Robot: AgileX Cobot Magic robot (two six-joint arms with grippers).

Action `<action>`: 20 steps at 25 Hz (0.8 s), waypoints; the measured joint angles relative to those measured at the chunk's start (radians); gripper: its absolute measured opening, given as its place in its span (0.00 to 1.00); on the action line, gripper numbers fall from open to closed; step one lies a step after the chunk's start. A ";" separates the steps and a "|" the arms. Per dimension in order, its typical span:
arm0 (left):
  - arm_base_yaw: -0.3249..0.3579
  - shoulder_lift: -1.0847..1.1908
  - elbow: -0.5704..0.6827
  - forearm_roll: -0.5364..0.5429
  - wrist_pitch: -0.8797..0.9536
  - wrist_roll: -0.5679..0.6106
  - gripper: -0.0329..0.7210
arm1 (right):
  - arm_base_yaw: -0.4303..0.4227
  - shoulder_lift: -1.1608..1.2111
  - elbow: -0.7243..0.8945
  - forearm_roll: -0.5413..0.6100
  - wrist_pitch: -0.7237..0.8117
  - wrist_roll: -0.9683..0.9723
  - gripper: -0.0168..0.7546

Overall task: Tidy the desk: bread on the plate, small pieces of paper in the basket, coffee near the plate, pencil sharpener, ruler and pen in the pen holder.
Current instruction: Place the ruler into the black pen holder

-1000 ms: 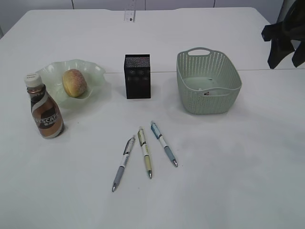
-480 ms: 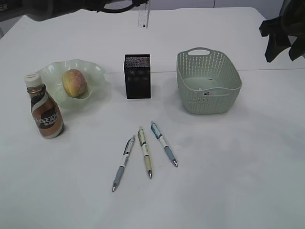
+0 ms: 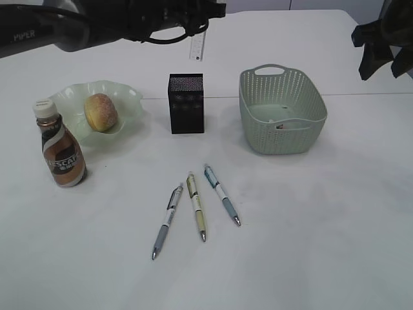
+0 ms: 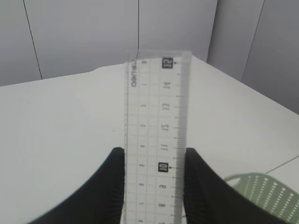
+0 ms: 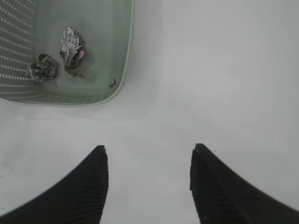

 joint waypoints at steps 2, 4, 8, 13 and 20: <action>0.000 0.000 0.021 0.000 -0.002 0.000 0.39 | 0.000 0.000 0.000 -0.002 -0.002 0.000 0.56; 0.007 0.000 0.043 0.000 -0.010 0.000 0.39 | 0.000 0.000 0.000 -0.002 -0.002 0.000 0.56; 0.018 0.004 0.080 0.000 -0.026 0.000 0.39 | 0.000 0.000 0.000 -0.002 -0.006 0.000 0.56; 0.022 0.027 0.090 0.002 -0.041 0.001 0.39 | 0.000 0.000 0.000 -0.002 -0.018 0.000 0.56; 0.030 0.054 0.090 0.006 -0.064 0.001 0.39 | 0.000 0.000 0.000 -0.002 -0.022 0.000 0.56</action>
